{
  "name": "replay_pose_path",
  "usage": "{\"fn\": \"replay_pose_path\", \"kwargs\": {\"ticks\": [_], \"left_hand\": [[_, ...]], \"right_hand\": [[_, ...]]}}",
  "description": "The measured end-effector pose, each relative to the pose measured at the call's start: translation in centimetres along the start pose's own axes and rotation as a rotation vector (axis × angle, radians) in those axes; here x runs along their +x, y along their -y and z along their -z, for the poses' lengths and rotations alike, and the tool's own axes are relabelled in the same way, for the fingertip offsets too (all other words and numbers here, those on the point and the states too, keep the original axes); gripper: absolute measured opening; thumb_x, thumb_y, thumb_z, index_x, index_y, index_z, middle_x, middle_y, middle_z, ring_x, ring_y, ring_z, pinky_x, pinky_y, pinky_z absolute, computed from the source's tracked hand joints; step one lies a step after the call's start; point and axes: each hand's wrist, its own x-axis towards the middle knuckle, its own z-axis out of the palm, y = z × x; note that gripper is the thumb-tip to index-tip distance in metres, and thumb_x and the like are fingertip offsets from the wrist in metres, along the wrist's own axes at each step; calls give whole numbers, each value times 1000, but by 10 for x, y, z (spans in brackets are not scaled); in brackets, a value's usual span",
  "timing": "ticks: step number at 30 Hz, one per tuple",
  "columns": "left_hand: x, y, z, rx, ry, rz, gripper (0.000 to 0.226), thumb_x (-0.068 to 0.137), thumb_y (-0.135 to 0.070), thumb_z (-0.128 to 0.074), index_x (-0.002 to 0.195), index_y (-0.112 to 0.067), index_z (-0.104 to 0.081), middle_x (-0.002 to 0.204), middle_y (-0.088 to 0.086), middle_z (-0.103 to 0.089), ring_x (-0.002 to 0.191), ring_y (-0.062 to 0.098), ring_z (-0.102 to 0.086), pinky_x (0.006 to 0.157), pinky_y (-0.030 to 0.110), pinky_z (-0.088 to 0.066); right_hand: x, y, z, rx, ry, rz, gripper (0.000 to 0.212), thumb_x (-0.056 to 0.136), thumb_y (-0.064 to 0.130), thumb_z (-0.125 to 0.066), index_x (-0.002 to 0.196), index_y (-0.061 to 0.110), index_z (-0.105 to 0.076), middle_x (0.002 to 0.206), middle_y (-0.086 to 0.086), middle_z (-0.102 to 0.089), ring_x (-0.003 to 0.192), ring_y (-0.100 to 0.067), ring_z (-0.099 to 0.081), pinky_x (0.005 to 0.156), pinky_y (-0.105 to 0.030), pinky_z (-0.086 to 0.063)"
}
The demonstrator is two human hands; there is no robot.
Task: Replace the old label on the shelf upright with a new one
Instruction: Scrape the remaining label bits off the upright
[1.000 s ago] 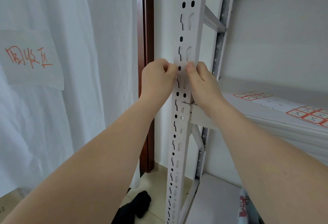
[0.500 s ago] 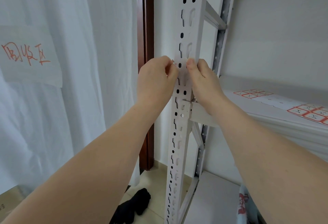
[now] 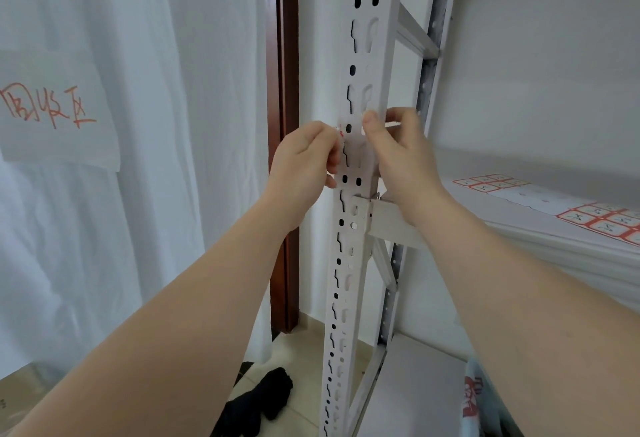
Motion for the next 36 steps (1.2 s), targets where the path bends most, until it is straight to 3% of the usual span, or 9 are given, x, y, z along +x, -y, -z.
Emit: {"fn": "replay_pose_path", "kwargs": {"ticks": [6,9,11,15,19,26,30,33,36], "left_hand": [[-7,-3,1,-116,159,43,29,95,-13,-44,67,-13,-52,63,0,-51,59,15,-47,54,25,-43],[-9,-7,-2,-108,190,16,24,96,-14,-44,80,-5,-60,62,-4,-54,58,13,-48,53,24,-43],[-9,-9,-3,-77,183,0,24,96,-15,-45,89,0,-62,62,-6,-54,58,11,-49,53,23,-43],[-13,-13,-2,-36,185,-2,27,97,-18,-46,74,-12,-59,65,-3,-54,59,12,-48,54,23,-43],[-16,-17,-3,-137,200,88,26,96,-13,-45,74,-11,-59,62,-2,-54,58,14,-47,54,24,-42],[-5,-13,3,72,-135,22,17,90,-15,-52,79,-18,-66,68,-6,-60,55,6,-53,59,24,-52],[5,-6,4,120,-161,19,18,90,-15,-50,94,-19,-66,85,-6,-64,71,10,-58,71,31,-54],[11,-4,1,73,-101,79,18,90,-17,-50,83,-15,-66,83,-1,-62,72,11,-60,77,32,-51],[14,-3,-4,-72,-22,175,24,92,-19,-51,86,-6,-70,87,4,-70,78,15,-64,87,39,-55]], "right_hand": [[-13,3,3,-4,-174,210,23,86,32,-65,65,23,-59,59,11,-53,58,-3,-48,63,-21,-41],[-22,10,3,60,-45,220,13,84,28,-67,74,24,-74,66,12,-69,68,-4,-64,71,-24,-52],[-23,13,5,76,-7,195,9,83,26,-68,78,26,-76,67,10,-71,65,-4,-63,67,-25,-51],[-23,18,7,90,-43,143,12,83,19,-68,73,21,-73,65,2,-69,60,-6,-60,61,-25,-50],[-24,20,4,20,-114,137,20,86,17,-61,67,23,-64,63,3,-64,61,-12,-58,68,-35,-55],[-18,10,7,76,-203,-44,31,95,16,-38,65,16,-45,60,-1,-50,55,-18,-43,56,-34,-40],[-16,6,11,119,-228,-120,32,93,19,-48,63,13,-55,55,1,-54,41,-10,-45,45,-22,-43],[-12,5,12,158,-206,-142,19,85,14,-62,68,8,-64,57,0,-61,45,-7,-54,51,-18,-51],[-8,4,14,265,-205,-186,11,79,9,-70,70,6,-64,60,-2,-63,49,-10,-56,57,-20,-52]]}}
